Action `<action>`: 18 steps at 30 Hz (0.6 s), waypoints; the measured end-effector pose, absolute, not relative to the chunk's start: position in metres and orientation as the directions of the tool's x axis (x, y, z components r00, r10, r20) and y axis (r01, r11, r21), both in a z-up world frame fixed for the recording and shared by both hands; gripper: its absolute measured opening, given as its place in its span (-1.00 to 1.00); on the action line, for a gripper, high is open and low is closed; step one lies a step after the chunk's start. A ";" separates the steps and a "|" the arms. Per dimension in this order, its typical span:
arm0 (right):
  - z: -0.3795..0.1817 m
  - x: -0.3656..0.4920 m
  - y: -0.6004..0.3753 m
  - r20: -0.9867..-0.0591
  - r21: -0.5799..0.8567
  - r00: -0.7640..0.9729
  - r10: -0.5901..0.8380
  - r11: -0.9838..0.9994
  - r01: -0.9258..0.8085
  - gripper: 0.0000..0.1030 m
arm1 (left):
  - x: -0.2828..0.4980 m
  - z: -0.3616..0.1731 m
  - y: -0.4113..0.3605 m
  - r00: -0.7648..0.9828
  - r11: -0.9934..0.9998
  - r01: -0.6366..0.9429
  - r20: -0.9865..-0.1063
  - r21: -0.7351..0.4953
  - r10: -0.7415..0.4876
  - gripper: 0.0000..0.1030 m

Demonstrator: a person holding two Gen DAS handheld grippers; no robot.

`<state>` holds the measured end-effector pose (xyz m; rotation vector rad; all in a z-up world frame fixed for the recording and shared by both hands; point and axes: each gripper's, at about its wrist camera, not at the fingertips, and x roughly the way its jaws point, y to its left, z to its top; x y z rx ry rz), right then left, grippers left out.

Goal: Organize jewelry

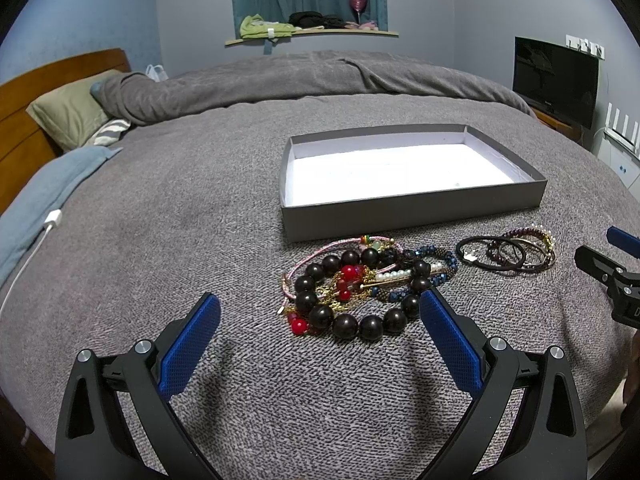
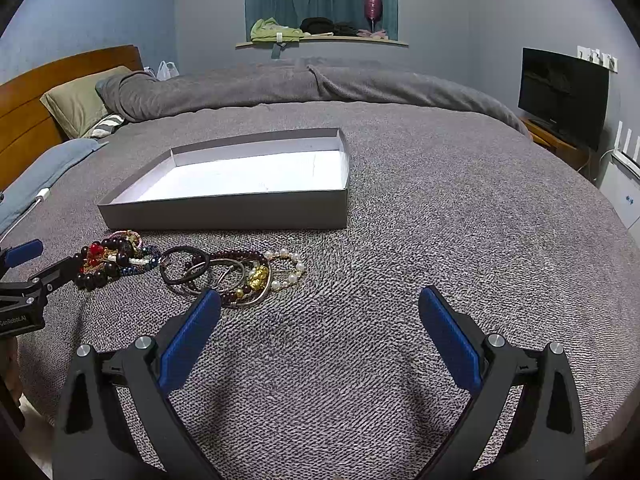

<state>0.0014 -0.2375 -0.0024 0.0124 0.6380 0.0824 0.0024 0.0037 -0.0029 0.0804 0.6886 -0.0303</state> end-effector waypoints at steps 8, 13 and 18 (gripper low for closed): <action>-0.004 0.001 -0.236 -0.596 0.039 0.799 0.082 0.997 -0.074 0.90 | 0.002 -0.003 0.004 0.771 0.997 0.054 -0.636 0.063 -0.001 0.93; -0.006 0.002 -0.235 -0.602 0.056 0.792 0.104 0.995 -0.087 0.90 | 0.002 -0.002 0.005 0.770 0.997 0.065 -0.638 0.050 -0.018 0.93; -0.007 0.002 -0.233 -0.606 0.082 0.784 0.135 0.991 -0.108 0.90 | 0.001 0.001 0.017 0.779 0.996 0.089 -0.625 0.018 -0.059 0.93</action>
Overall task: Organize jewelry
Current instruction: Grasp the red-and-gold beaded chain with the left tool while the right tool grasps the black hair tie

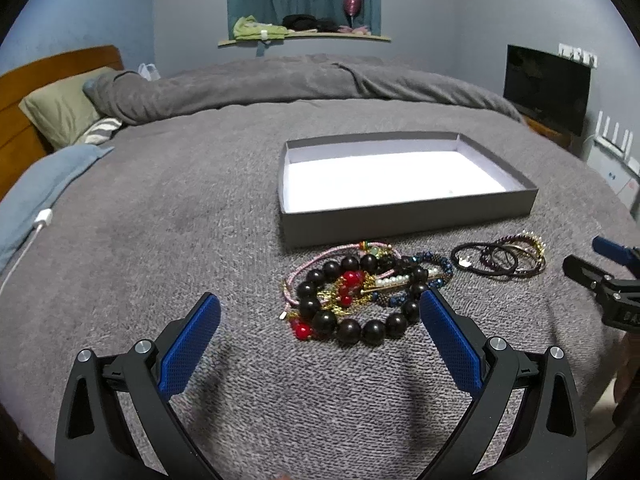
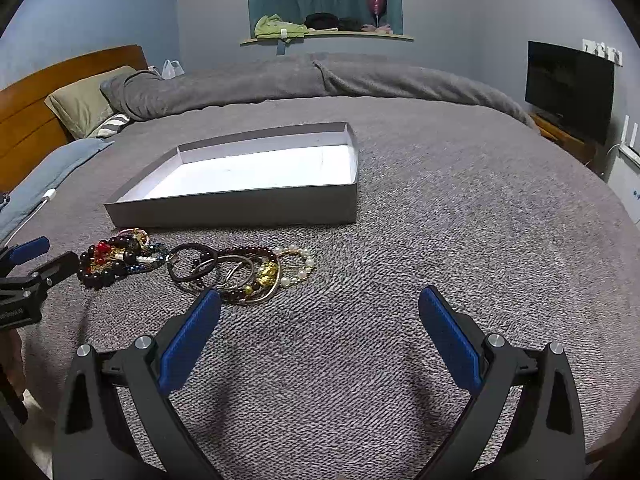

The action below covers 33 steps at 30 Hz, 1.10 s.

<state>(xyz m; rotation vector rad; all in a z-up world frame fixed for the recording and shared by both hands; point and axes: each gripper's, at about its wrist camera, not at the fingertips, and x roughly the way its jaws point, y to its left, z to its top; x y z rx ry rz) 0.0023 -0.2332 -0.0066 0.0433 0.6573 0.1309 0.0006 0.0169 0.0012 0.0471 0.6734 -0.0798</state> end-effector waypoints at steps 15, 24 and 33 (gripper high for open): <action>0.049 0.033 -0.225 -0.515 0.135 0.817 0.259 0.966 -0.221 0.33 | 0.035 0.035 0.038 0.767 0.985 0.165 -0.622 -0.045 -0.157 0.85; 0.024 0.047 -0.232 -0.586 0.193 0.736 0.338 0.941 -0.278 -0.23 | 0.036 0.005 0.013 0.679 0.950 0.311 -0.698 -0.007 -0.227 0.15; 0.009 0.041 -0.227 -0.631 0.186 0.691 0.352 0.934 -0.306 -0.23 | 0.050 -0.012 0.005 0.630 0.934 0.357 -0.737 -0.008 -0.247 -0.33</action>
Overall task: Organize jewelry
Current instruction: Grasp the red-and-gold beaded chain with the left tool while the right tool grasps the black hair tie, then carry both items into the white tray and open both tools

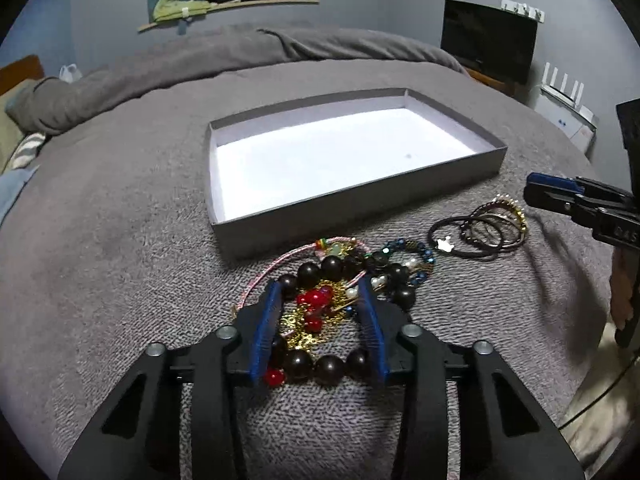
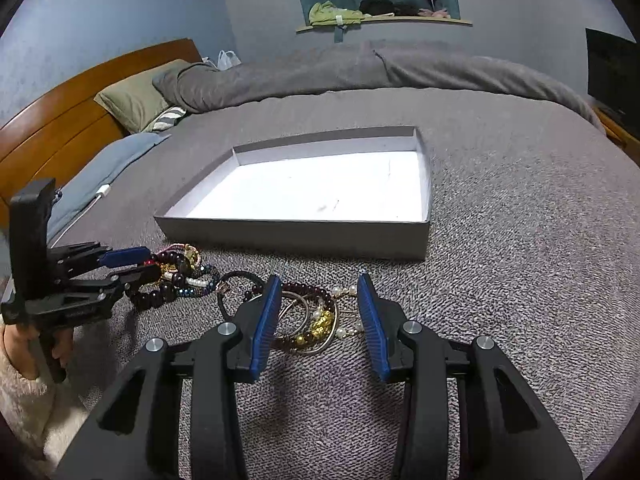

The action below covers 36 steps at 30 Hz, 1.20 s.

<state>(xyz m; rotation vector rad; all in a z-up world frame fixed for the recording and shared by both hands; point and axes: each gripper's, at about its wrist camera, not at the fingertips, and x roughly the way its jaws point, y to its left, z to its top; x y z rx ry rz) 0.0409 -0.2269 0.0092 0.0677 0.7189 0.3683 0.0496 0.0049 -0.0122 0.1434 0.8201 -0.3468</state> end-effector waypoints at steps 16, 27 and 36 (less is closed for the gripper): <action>0.002 0.038 -0.184 -0.650 0.134 0.645 0.401 0.896 -0.423 -0.23 | 0.026 0.035 0.006 0.737 0.921 0.382 -0.575 -0.079 -0.355 -0.81; -0.014 0.044 -0.159 -0.691 0.036 0.638 0.340 0.898 -0.439 -0.30 | 0.022 0.055 0.018 0.772 0.923 0.368 -0.517 -0.113 -0.371 -0.81; -0.003 0.035 -0.174 -0.644 0.058 0.677 0.356 0.905 -0.421 -0.93 | 0.022 0.052 0.020 0.772 0.927 0.359 -0.522 -0.113 -0.363 -0.81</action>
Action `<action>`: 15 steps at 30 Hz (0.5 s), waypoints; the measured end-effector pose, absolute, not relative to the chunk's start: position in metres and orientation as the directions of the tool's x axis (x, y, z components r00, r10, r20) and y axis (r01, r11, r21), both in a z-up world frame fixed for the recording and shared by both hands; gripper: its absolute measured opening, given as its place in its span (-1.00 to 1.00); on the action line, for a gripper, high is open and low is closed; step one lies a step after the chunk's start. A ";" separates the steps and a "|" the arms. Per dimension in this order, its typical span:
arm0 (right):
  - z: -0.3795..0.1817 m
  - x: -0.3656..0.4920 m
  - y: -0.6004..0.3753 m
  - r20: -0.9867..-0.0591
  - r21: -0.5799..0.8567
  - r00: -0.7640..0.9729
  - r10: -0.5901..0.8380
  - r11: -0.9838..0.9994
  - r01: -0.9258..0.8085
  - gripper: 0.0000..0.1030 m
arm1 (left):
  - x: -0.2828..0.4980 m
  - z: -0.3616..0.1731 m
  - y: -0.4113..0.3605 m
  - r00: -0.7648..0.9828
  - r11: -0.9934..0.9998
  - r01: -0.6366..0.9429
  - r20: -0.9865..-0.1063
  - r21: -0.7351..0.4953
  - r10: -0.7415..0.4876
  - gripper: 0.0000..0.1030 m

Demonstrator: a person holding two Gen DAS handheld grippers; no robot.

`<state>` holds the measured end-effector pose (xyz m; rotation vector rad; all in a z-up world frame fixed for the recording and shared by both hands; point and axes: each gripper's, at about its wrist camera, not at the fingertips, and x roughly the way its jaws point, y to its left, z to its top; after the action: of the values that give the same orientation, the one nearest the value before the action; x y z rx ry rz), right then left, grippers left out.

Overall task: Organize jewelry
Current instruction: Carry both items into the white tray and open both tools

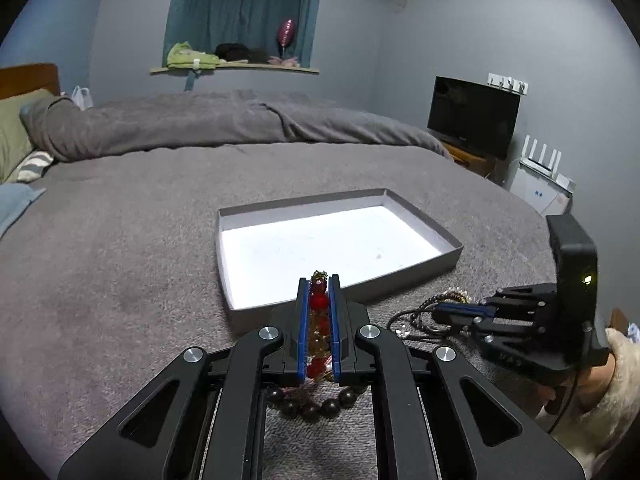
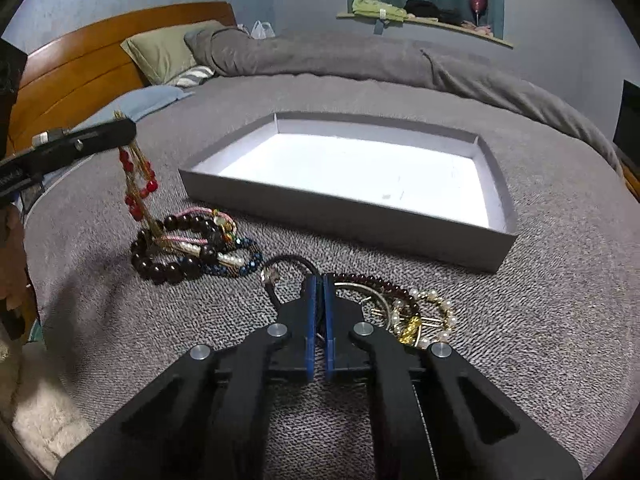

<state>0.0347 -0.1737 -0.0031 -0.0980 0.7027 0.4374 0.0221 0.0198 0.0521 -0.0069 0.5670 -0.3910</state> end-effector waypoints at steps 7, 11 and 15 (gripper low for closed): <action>0.032 0.035 -0.184 -0.562 0.090 0.736 0.377 0.913 -0.398 -0.93 | 0.029 0.061 0.018 0.766 0.934 0.345 -0.547 -0.094 -0.338 -0.81; 0.061 0.048 -0.188 -0.516 0.086 0.775 0.366 0.922 -0.378 -0.93 | 0.045 0.074 0.012 0.778 0.945 0.325 -0.559 -0.033 -0.287 -0.81; 0.085 0.074 -0.193 -0.477 0.075 0.812 0.335 0.937 -0.342 -0.93 | 0.067 0.091 0.004 0.796 0.949 0.315 -0.549 0.017 -0.254 -0.81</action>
<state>0.0740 -0.1926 0.0850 -0.0142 0.5069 0.3612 0.0670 0.0038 0.0909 0.1092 0.5738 -0.3062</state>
